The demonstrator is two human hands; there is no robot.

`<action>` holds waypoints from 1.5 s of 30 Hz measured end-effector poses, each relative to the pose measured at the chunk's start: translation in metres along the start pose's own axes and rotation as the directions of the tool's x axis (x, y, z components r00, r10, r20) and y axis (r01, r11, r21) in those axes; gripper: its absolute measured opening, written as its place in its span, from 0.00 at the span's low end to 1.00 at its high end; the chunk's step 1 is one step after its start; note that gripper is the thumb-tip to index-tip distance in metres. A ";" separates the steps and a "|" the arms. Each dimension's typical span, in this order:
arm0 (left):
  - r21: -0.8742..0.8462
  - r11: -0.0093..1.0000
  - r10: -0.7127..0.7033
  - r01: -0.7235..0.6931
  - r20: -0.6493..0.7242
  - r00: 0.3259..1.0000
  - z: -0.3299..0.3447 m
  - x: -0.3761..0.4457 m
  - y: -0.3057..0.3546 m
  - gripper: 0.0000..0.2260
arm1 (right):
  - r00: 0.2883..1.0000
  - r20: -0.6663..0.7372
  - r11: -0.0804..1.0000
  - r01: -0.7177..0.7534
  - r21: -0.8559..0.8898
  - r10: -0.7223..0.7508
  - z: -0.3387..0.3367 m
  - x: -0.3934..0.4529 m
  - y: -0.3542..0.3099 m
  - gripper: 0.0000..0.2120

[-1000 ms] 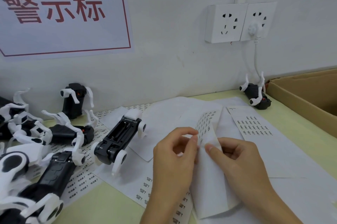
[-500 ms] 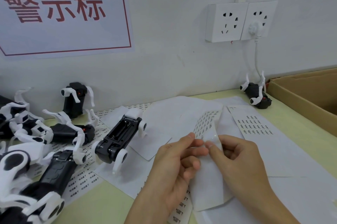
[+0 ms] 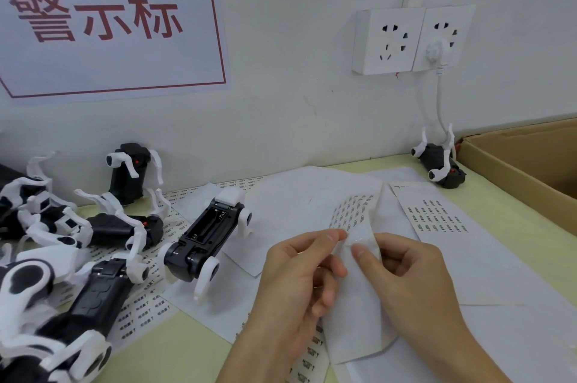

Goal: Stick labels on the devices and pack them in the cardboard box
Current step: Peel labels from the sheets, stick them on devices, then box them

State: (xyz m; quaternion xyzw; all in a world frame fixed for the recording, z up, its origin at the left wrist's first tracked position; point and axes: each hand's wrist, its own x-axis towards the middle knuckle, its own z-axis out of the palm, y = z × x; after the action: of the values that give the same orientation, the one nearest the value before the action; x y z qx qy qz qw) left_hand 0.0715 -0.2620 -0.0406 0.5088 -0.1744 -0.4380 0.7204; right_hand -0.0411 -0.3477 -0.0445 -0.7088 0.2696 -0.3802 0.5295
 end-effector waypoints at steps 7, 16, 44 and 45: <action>0.333 0.909 0.287 -0.249 -0.069 0.956 0.001 0.000 -0.005 0.04 | 1.000 0.015 1.000 -0.002 0.029 0.001 0.001 -0.002 -0.002 0.11; 0.448 0.831 0.378 -0.330 -0.020 0.926 0.003 -0.003 -0.006 0.11 | 0.999 -0.011 0.999 -0.038 -0.008 0.038 0.000 0.000 -0.002 0.09; -0.167 0.948 0.236 -0.269 -0.194 0.952 0.001 -0.003 0.012 0.20 | 0.843 0.450 0.768 -0.489 0.414 0.294 0.019 -0.008 -0.016 0.14; -0.160 0.948 0.244 -0.274 -0.186 0.952 0.001 -0.003 0.012 0.20 | 0.843 0.451 0.765 -0.489 0.420 0.292 0.019 -0.008 -0.017 0.13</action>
State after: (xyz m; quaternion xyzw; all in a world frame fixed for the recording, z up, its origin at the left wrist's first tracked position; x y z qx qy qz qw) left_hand 0.0744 -0.2592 -0.0292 0.4468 -0.1389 -0.3103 0.8275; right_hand -0.0306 -0.3259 -0.0330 -0.5226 0.1991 -0.1811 0.8090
